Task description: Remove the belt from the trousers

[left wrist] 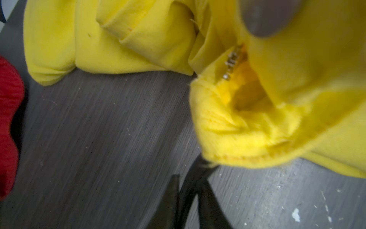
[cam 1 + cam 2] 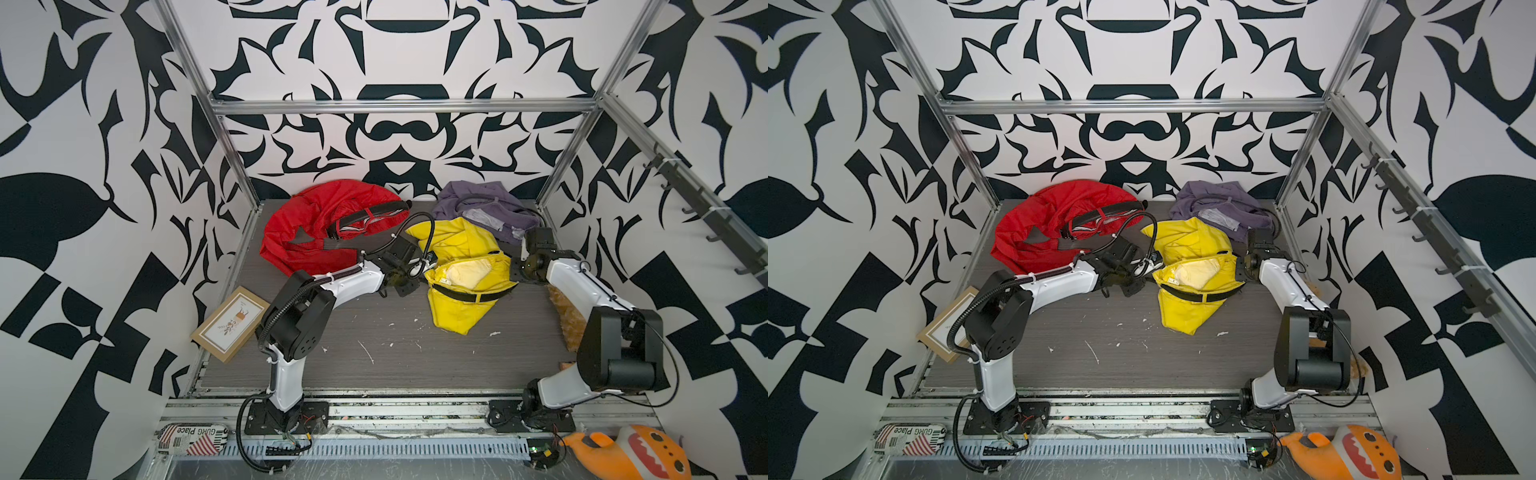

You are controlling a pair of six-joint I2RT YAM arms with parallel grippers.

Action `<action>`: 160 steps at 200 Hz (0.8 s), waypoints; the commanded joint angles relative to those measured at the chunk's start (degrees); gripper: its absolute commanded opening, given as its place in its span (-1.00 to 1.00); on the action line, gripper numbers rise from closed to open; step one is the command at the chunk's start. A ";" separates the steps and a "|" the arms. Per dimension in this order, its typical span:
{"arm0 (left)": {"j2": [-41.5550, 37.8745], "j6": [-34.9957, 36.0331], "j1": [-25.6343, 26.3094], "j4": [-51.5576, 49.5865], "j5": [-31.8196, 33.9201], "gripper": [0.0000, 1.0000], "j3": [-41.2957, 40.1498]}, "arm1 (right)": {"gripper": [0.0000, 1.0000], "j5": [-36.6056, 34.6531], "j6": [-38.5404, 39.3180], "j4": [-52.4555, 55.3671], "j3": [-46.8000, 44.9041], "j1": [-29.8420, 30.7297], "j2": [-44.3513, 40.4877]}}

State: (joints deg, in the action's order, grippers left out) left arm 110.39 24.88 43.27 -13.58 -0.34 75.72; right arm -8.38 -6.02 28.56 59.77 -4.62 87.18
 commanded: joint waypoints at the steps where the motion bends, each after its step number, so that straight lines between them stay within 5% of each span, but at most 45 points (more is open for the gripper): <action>1: -3.36 -0.67 0.07 1.73 1.97 -1.00 -3.40 | 0.08 -1.17 -0.41 -0.80 0.53 0.14 -0.29; 94: -31.94 3.24 -5.67 0.14 13.93 -1.00 -12.33 | 0.14 -4.78 0.75 -0.44 0.99 0.06 -0.52; 160: -41.31 2.88 -16.04 1.90 12.12 -1.00 -3.78 | 0.15 -4.44 0.66 -0.26 1.23 0.01 0.01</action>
State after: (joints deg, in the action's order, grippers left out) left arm 70.65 27.51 29.56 -13.34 12.64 65.65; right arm -11.20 -5.74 28.45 59.77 -4.40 87.18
